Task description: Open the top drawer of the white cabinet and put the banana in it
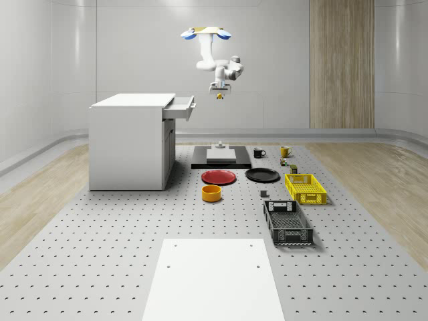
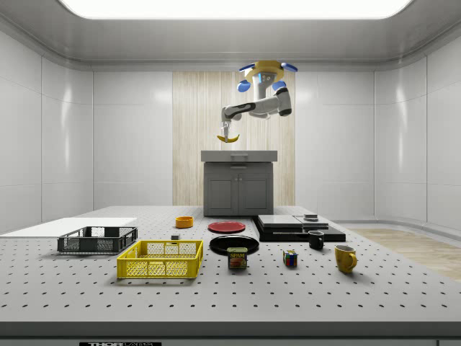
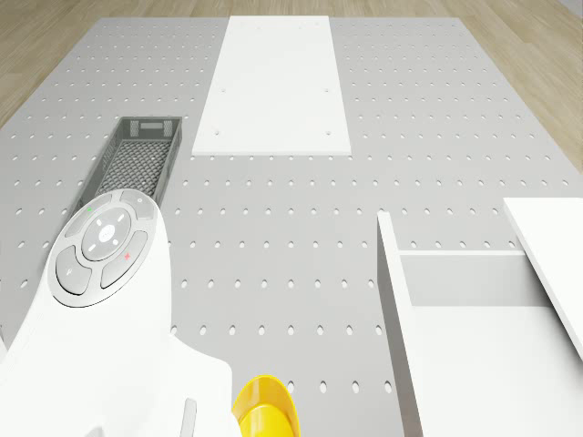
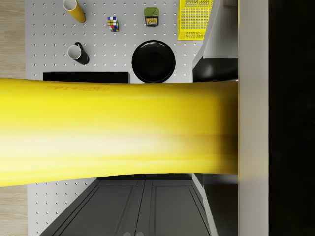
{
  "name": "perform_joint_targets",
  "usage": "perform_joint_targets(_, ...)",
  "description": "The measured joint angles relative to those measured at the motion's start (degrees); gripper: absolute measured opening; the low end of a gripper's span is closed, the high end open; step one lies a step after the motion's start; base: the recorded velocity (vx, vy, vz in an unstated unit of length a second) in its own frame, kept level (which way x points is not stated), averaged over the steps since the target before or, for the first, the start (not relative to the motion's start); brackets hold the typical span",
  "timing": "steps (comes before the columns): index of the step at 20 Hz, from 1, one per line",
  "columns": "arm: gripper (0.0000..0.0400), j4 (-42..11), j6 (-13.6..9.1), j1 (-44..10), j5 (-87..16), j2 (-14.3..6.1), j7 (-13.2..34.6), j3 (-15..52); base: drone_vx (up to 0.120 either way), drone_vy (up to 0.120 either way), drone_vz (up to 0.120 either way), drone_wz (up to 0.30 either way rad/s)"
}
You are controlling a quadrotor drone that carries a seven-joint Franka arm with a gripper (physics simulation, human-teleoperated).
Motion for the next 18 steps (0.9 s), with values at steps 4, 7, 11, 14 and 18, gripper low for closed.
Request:
perform_joint_targets(4,0.0192,0.0,0.0,0.0,0.0,0.0,0.0,0.0,0.000,-0.120,0.000,0.000)
perform_joint_targets(7,0.0192,0.0,0.0,0.0,0.0,0.0,0.0,0.0,0.000,-0.120,0.000,0.000)
perform_joint_targets(11,0.0192,0.0,0.0,0.0,0.0,0.0,0.0,0.0,0.000,-0.120,0.000,0.000)
perform_joint_targets(14,0.0192,0.0,0.0,0.0,0.0,0.0,0.0,0.0,0.000,-0.120,0.107,0.000)
perform_joint_targets(18,0.0192,0.0,0.0,0.0,0.0,0.0,0.0,0.0,0.000,-0.120,0.000,0.000)
